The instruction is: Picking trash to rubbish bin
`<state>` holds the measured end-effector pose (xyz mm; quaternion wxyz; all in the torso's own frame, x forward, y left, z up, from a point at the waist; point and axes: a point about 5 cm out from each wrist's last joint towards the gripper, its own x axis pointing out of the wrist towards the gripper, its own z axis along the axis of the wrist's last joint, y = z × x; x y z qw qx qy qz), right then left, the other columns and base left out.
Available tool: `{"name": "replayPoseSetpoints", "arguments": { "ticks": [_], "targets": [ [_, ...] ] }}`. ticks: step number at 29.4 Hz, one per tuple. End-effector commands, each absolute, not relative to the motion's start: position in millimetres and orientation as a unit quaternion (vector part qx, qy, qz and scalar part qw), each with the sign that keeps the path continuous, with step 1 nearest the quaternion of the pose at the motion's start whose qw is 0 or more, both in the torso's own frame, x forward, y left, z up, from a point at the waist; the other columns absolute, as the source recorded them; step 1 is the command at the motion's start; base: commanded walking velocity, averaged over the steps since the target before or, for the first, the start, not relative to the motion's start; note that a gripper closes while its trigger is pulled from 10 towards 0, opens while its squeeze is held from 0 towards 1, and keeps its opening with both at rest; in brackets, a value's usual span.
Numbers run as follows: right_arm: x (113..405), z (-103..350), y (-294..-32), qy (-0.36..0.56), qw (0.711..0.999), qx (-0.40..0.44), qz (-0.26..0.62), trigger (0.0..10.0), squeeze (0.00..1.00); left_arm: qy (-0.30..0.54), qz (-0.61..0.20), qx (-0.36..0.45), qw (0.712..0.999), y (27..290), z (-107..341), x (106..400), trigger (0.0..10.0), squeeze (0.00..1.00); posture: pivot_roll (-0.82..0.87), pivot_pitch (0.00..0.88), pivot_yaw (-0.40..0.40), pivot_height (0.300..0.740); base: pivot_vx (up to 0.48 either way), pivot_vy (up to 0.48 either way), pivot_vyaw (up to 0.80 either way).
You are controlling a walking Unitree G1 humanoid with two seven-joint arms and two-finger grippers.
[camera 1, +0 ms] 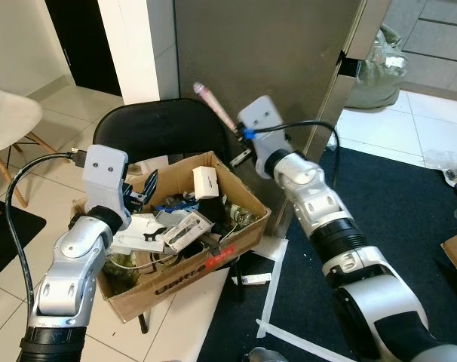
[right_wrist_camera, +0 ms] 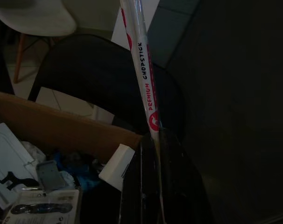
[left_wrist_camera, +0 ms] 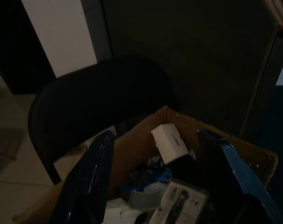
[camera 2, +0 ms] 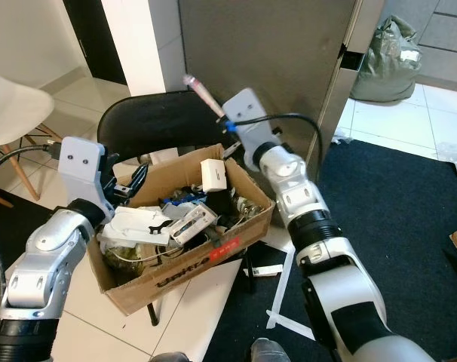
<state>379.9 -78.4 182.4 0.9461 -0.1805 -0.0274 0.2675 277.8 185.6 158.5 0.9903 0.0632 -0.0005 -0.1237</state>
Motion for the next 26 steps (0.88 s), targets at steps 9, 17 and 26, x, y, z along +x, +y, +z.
{"name": "replayPoseSetpoints", "arguments": {
  "ticks": [9,17,26],
  "targets": [
    [385.0,190.7,-91.5,-0.029,0.964,-0.051,0.260,10.0,0.77,0.003,-0.151,0.049,0.987,171.9,159.9,276.6,10.0,0.00,-0.01,0.000,-0.054,0.740,0.000,0.000,0.00],
    [386.0,206.1,-143.7,-0.047,0.951,0.180,0.247,10.0,0.00,-0.037,-0.180,0.030,0.982,150.8,173.5,284.0,10.0,0.00,-0.02,0.000,-0.061,0.740,0.000,0.000,0.00],
    [340.4,172.3,-134.5,-0.062,0.918,0.216,0.326,10.0,0.00,-0.118,-0.211,-0.031,0.970,114.2,193.6,308.1,10.0,0.00,-0.07,0.000,-0.054,0.740,0.000,0.000,0.00]
  ]
}}
